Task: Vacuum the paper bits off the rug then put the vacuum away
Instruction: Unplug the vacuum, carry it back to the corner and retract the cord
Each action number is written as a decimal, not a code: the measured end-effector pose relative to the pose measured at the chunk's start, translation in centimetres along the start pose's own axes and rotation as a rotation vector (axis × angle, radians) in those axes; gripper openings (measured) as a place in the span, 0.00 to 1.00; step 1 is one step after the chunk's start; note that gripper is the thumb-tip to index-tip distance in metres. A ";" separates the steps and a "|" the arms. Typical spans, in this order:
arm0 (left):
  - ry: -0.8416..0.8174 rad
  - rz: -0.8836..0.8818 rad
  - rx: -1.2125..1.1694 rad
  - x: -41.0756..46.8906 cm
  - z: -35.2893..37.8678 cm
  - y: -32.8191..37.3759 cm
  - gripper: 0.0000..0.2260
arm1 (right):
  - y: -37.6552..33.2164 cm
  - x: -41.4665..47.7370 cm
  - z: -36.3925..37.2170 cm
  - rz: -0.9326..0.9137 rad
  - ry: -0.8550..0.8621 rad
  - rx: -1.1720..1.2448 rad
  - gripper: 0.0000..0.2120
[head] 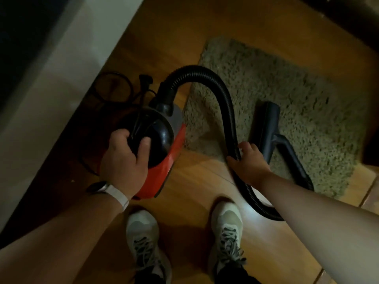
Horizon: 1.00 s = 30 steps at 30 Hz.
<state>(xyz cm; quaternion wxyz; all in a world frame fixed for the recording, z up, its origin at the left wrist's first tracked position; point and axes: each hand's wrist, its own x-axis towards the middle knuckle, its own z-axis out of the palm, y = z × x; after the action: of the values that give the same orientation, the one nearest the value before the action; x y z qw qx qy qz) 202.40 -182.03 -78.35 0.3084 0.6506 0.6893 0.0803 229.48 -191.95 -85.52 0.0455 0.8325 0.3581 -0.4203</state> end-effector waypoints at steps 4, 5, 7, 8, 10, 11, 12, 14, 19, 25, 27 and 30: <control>-0.016 0.032 0.027 0.9 0.2 -0.5 0.27 | 0.5 1.7 2.6 0.052 0.015 0.028 0.32; -0.019 0.010 0.038 1.2 0.4 -0.6 0.25 | 0.4 2.2 3.2 0.069 0.026 0.028 0.32; -0.013 -0.007 0.043 1.4 0.9 -0.9 0.20 | 0.5 3.3 4.3 0.105 0.048 0.018 0.32; 0.001 0.004 0.034 1.5 1.2 -0.9 0.18 | 0.6 3.8 4.7 0.125 0.052 0.022 0.32; 0.027 0.014 0.001 1.5 1.2 -1.3 0.16 | 1.1 4.8 5.4 0.160 0.028 0.046 0.29; 0.036 0.010 -0.015 1.6 1.2 -1.5 0.16 | 1.3 5.1 5.7 0.174 0.001 0.057 0.28; 0.043 0.005 -0.030 1.6 1.2 -1.6 0.16 | 1.6 5.3 6.1 0.184 -0.029 0.064 0.27; 0.050 0.003 -0.042 1.6 1.1 -1.5 0.16 | 1.9 4.8 6.6 0.173 -0.064 0.089 0.25; -0.023 -0.013 -0.059 1.5 0.5 -0.8 0.16 | 1.5 0.3 5.8 0.101 0.052 0.328 0.18; -0.110 -0.058 -0.103 0.1 -1.9 0.6 0.14 | 1.1 -6.0 1.9 0.103 0.037 0.239 0.16; -0.101 -0.072 -0.093 -0.7 -3.3 1.6 0.14 | 1.0 -7.9 0.0 0.094 0.045 0.202 0.13; -0.090 -0.118 -0.096 -1.8 -6.2 3.3 0.15 | 0.4 -10.9 -2.9 0.067 0.056 0.183 0.12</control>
<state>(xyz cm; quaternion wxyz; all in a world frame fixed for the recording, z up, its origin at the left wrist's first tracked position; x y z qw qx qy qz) 201.79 -181.51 -71.11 0.3743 0.5963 0.7071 0.0656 227.44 -197.23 -75.79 -0.0266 0.8560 0.2915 -0.4260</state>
